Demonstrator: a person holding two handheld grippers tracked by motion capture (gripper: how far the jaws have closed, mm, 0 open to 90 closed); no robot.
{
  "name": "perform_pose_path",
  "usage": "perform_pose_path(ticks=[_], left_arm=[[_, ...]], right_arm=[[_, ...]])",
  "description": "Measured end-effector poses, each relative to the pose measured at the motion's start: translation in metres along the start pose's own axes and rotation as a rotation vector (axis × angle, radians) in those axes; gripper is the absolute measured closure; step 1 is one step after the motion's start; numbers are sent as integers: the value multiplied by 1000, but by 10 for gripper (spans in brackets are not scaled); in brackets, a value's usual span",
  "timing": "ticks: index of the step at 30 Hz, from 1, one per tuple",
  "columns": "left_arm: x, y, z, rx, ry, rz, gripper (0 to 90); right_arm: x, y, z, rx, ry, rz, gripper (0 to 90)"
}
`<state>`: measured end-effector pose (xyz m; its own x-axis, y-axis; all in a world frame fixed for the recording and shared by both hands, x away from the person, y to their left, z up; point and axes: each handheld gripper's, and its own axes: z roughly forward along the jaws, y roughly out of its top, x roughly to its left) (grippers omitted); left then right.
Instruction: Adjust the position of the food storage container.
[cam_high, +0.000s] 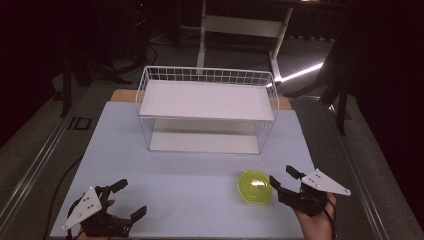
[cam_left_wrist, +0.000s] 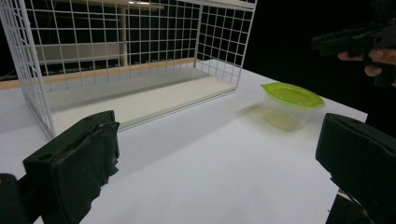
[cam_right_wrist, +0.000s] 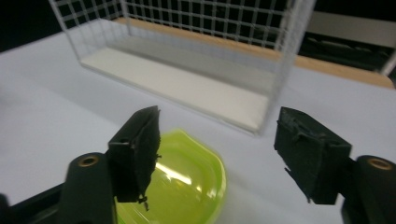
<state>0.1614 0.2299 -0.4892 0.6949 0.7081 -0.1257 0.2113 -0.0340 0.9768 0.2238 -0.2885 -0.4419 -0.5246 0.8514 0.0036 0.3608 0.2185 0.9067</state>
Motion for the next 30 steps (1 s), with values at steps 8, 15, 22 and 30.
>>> perform_pose_path(ticks=[8,15,22,30], left_arm=[[0,0,1,3,1,0,4],[-1,-1,2,7,0,1,4],[-1,-1,2,5,1,0,4],[-1,-1,3,8,-2,0,4]], right_arm=[[-13,-24,0,63,-63,30,513],[-19,-42,2,126,-65,49,710],[-21,-54,9,196,-43,67,896],[-14,-64,20,262,8,72,900]])
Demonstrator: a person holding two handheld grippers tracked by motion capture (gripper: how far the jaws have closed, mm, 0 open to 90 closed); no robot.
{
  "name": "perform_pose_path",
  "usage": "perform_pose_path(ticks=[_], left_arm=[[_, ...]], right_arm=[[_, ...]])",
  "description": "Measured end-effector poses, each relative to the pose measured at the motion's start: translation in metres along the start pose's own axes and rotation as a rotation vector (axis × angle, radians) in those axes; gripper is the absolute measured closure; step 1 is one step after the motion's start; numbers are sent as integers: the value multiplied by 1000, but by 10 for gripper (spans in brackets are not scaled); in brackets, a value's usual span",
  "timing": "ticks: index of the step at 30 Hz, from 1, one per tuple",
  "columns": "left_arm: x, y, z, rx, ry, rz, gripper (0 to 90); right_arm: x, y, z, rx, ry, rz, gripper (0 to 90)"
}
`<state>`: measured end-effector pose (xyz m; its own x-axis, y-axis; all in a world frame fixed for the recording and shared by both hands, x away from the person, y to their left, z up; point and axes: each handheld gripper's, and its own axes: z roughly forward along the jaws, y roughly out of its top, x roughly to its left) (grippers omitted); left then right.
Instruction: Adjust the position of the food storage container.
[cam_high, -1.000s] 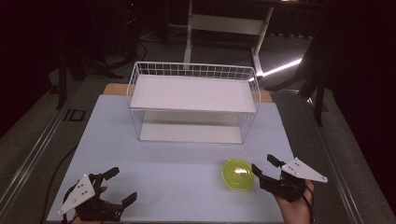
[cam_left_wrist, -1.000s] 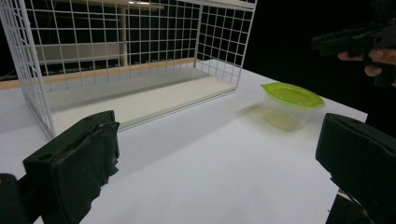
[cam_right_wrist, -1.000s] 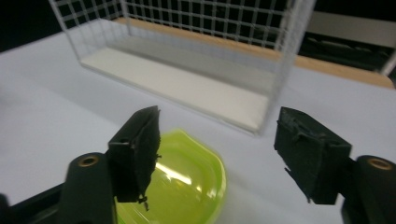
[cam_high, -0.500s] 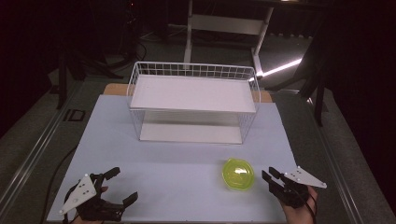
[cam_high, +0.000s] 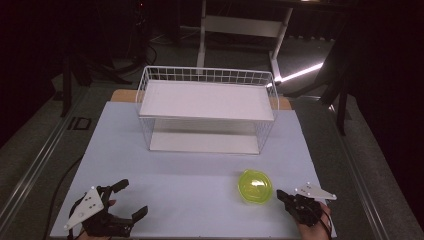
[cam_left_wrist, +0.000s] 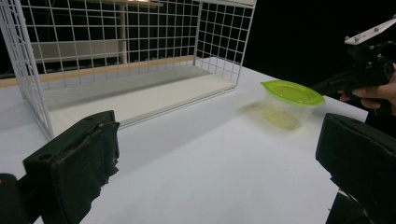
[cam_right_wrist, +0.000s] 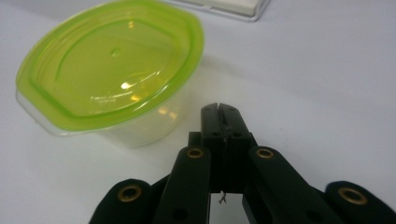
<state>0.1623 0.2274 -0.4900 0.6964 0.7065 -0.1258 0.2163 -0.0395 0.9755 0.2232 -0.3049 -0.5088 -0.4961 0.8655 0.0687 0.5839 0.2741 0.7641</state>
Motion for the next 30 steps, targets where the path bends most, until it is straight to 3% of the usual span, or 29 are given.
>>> perform_pose_path(ticks=[19,30], left_arm=[[-2,0,1,5,-5,8,4],[-3,1,0,10,-6,17,4]], right_arm=[[23,5,24,91,90,-41,900],[51,20,47,123,163,-95,900]])
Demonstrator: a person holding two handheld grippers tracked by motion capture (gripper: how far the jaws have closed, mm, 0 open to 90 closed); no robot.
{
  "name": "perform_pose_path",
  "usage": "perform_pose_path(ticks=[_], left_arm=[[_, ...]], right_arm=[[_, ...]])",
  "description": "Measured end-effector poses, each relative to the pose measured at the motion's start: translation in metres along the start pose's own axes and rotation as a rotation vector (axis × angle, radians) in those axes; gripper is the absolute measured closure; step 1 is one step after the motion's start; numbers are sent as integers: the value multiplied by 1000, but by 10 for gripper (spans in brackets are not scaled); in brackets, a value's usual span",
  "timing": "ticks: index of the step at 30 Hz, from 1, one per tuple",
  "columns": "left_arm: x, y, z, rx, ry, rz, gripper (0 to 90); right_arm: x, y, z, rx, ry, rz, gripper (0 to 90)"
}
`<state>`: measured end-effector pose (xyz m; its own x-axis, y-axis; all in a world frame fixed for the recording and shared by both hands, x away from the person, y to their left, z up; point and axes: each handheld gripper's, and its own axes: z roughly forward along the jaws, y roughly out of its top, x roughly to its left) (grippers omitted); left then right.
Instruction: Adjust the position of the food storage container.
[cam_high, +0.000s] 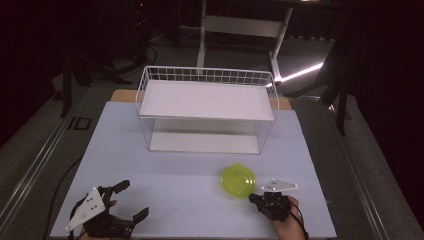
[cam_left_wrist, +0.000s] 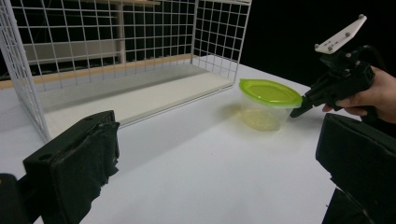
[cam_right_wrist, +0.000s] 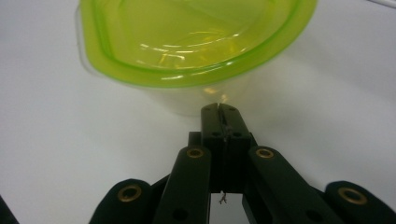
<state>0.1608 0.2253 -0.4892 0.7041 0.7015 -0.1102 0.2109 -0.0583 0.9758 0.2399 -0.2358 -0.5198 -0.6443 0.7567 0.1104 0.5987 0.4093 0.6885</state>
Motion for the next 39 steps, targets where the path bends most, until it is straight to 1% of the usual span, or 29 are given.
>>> perform_pose_path(ticks=[3,5,6,8,11,13,16,17,18,25,26,29,30,32,35,37,39], left_arm=[[0,0,-1,-4,-1,1,4],[0,0,-1,-5,0,0,4],[0,0,-1,-5,1,0,4],[1,0,-1,-5,1,-2,4],[1,0,0,-4,1,-3,4],[0,0,0,-3,1,0,4],[0,0,0,-2,1,2,4],[1,0,0,-4,1,-3,4],[1,0,0,-4,2,-3,4],[0,1,-1,-5,1,-1,4],[0,1,-1,-6,1,0,4],[0,1,-1,-7,2,-1,4],[1,1,-1,-7,3,-1,4],[1,1,-1,-6,4,-1,4],[1,0,-1,-7,3,-4,4],[1,1,-1,-2,3,0,4],[0,1,-1,-4,2,-1,4]], right_arm=[[4,4,4,2,12,-15,900],[4,5,5,10,6,-28,900],[2,6,5,13,1,-27,900],[-2,6,6,24,-21,-13,900],[-10,8,7,22,-43,14,900],[-14,10,8,12,-38,30,900],[-15,12,9,2,-24,34,900],[-14,13,10,3,-16,35,900],[-9,15,12,8,-4,25,900],[8,22,23,11,39,-11,900],[10,24,25,12,52,-14,900],[14,25,29,31,59,-35,900],[14,26,30,32,56,-37,900],[8,27,29,32,23,-31,900],[-5,32,28,3,-3,8,900],[-11,37,29,-9,-11,23,900],[-14,41,32,-10,-18,30,900]])
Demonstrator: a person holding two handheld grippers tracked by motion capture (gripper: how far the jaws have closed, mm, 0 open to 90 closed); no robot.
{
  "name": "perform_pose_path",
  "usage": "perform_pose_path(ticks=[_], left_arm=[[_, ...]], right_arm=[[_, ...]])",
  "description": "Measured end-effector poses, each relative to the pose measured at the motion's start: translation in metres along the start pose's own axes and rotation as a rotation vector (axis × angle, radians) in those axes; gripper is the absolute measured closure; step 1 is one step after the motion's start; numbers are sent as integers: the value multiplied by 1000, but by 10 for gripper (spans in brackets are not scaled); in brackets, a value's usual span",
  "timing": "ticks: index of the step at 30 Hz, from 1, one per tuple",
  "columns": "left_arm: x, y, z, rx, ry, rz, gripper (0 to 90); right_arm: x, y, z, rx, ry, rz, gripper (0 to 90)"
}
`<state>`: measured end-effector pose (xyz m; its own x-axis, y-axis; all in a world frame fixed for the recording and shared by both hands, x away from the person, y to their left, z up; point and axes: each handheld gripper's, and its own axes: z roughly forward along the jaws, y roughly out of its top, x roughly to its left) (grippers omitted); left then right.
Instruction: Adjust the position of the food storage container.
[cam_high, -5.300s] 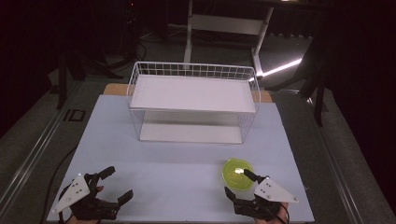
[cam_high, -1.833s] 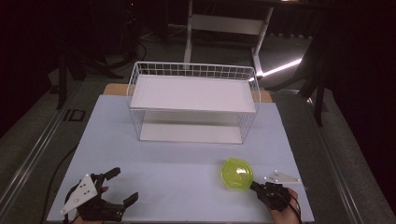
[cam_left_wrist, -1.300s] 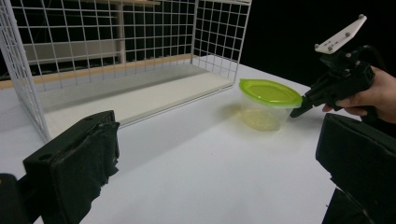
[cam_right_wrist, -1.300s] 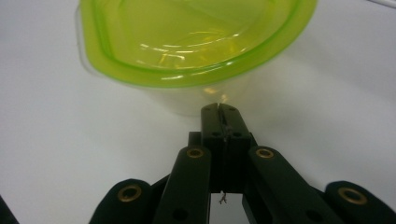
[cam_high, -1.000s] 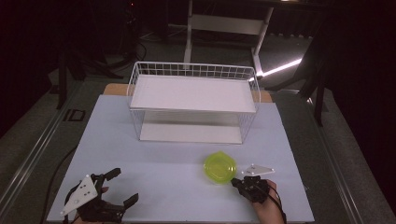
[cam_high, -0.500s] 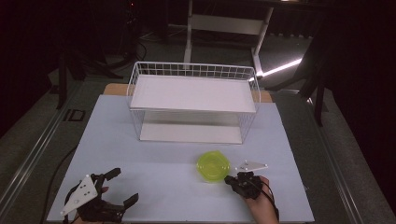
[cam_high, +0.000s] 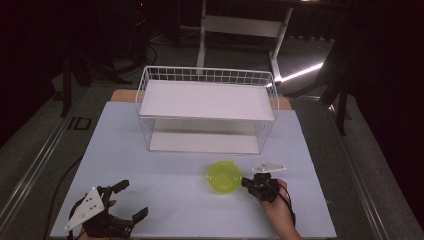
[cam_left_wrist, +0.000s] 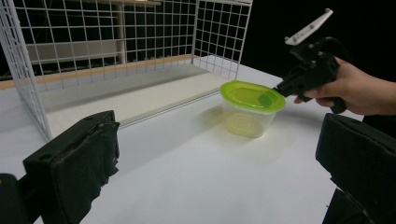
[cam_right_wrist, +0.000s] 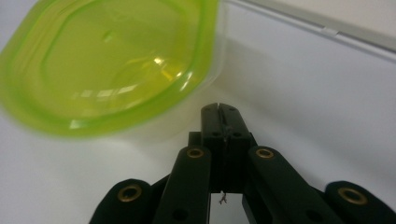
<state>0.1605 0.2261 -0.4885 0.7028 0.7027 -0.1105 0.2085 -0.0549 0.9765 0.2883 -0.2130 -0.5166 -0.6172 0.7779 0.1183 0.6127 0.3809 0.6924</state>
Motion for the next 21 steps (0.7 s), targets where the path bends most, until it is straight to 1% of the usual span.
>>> perform_pose_path(ticks=[3,6,7,10,14,18,19,21], left_arm=[[0,0,0,-1,2,-1,4],[0,0,-1,-1,3,-2,4],[0,0,-1,-1,3,-2,4],[0,0,-1,-2,2,1,4],[-1,0,0,1,0,4,4],[-1,0,0,1,-3,3,4],[-1,0,0,1,-3,3,4],[-1,0,0,1,-5,2,4]], right_arm=[[0,4,6,5,10,14,900],[6,3,9,16,18,-1,900],[6,3,9,16,18,-1,900],[13,0,8,17,46,-1,900],[25,-1,8,28,74,-24,900],[34,1,12,36,96,-28,900],[34,1,12,36,96,-28,900],[39,5,19,41,98,-45,900]])
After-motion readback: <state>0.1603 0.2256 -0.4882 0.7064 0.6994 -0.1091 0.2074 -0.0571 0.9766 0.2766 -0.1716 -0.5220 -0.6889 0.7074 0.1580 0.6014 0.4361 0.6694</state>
